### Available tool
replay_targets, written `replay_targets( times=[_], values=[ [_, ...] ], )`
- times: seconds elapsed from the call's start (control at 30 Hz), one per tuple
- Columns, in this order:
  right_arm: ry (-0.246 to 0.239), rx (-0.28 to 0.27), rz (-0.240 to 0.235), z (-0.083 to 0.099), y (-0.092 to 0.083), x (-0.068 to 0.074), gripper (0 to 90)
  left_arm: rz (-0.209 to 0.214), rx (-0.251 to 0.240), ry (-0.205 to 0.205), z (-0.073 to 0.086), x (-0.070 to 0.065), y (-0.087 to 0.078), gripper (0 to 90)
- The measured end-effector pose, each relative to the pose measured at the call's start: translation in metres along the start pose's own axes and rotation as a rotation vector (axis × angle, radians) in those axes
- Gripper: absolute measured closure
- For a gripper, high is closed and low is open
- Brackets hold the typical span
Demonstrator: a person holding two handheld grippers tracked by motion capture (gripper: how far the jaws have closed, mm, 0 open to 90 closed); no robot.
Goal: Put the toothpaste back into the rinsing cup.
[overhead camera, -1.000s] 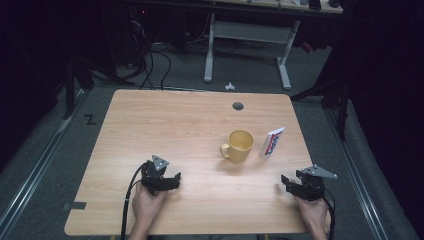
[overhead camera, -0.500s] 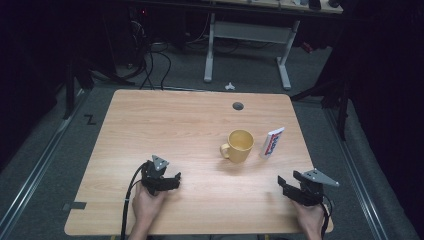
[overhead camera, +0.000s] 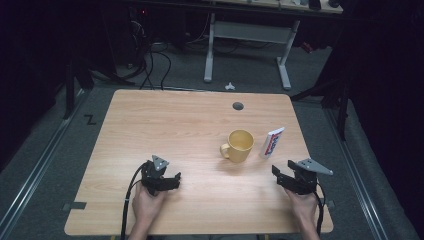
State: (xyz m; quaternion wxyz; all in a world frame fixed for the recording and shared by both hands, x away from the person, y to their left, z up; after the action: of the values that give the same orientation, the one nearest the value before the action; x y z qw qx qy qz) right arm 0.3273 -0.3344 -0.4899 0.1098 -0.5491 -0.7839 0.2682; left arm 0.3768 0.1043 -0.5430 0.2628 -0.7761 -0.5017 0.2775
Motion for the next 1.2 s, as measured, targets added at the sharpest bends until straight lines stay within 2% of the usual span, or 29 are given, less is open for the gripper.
replay_targets(
  times=[0.2,0.5,0.7,0.9,1.1,1.2],
  values=[
    [0.014,-0.009,0.005,-0.015,0.011,-0.003,29.6,0.000,0.000,0.000,0.000,0.000,0.000,14.9],
    [0.004,-0.019,0.010,-0.032,0.024,-0.003,28.3,0.000,0.000,-0.001,0.000,0.000,0.000,14.9],
    [-0.003,-0.012,0.034,-0.045,0.036,-0.008,26.9,0.000,-0.001,-0.002,0.000,0.000,0.000,15.0],
    [0.015,-0.009,0.028,-0.050,0.045,-0.012,26.2,0.000,-0.001,-0.001,0.000,0.000,0.000,15.0],
    [0.001,0.005,0.020,-0.052,0.055,-0.011,26.6,0.000,-0.001,-0.001,0.000,0.000,0.000,15.0],
    [0.013,0.006,0.013,-0.053,0.060,-0.012,28.5,-0.001,-0.001,-0.001,0.000,0.000,0.000,15.0]
  ],
)
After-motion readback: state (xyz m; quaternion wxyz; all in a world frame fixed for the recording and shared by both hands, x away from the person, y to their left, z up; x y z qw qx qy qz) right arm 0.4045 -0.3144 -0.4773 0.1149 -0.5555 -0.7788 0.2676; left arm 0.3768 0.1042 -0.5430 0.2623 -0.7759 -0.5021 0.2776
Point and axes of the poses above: each handheld gripper's, and its own axes: y roughly forward along the jaws, z roughly out of its underside, x roughly to its left, the point moved 1 cm from there along y, roughly forward along the jaws, and after that the axes turned 12 degrees about -y, right-handed, at the moved point
